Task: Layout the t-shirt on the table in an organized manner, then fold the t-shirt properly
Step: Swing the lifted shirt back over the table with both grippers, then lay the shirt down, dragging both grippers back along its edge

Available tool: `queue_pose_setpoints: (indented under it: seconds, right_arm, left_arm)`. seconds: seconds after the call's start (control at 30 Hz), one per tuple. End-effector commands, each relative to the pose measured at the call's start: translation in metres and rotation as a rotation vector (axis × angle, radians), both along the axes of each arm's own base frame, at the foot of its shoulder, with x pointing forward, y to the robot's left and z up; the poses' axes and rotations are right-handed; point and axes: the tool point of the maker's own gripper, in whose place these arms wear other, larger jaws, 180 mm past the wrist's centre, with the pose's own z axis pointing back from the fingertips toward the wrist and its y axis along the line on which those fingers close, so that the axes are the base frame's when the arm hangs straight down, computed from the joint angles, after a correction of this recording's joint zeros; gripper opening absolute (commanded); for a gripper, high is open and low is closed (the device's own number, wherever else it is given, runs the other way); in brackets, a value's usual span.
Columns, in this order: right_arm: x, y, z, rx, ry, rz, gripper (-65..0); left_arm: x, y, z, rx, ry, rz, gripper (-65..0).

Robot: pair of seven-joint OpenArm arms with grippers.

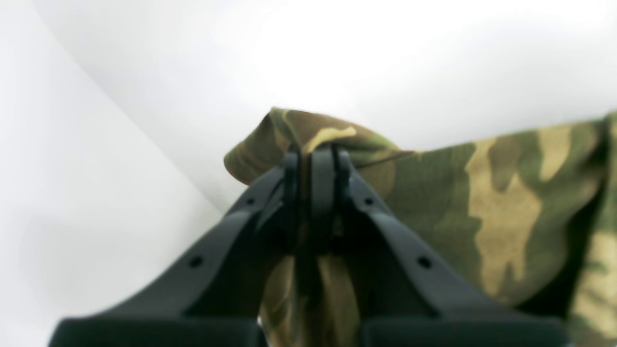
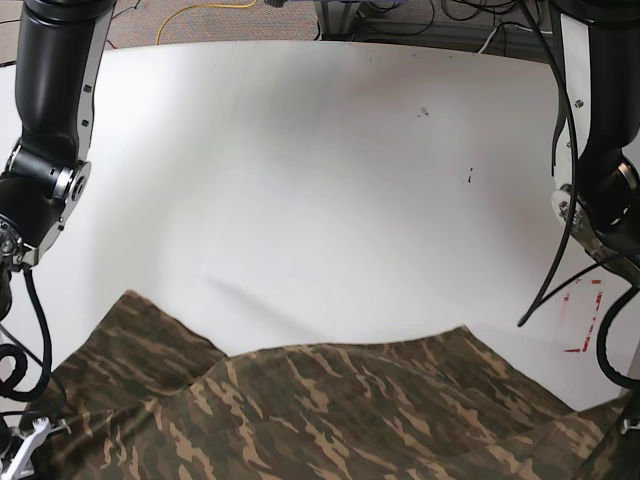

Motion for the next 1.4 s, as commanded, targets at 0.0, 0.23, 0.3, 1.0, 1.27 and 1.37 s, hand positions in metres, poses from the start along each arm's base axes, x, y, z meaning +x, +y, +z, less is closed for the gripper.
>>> queue_pose_setpoints:
  seconds: [0.0,0.23,0.3,1.0,1.27,1.37]
  right_arm:
    - [-0.008,-0.02,-0.002,0.022,-0.014,-0.051,-65.0]
    - [-0.017,-0.044,-0.067,0.114,0.092,-0.103,-65.0]
    - [-0.023,-0.048,-0.083,0.134,0.113,-0.118,-65.0]
    - [-0.116,-0.048,-0.237,0.241,0.371,-0.232,-65.0]
    - [-0.161,-0.058,-0.292,0.312,0.495,-0.316,-65.0]
    - [-0.178,-0.06,-0.309,0.332,0.54,-0.345,-65.0]
  left_arm:
    - [-0.003,0.001,-0.005,0.014,0.0,0.004,-65.0]
    - [-0.016,0.006,-0.066,0.027,0.111,0.023,-65.0]
    - [-0.022,0.006,-0.081,0.037,0.138,0.028,-65.0]
    - [-0.109,0.021,-0.207,0.122,0.416,0.104,-65.0]
    - [-0.153,0.038,-0.249,0.122,0.544,0.158,-65.0]
    - [-0.171,0.047,-0.262,0.133,0.593,0.179,-65.0]
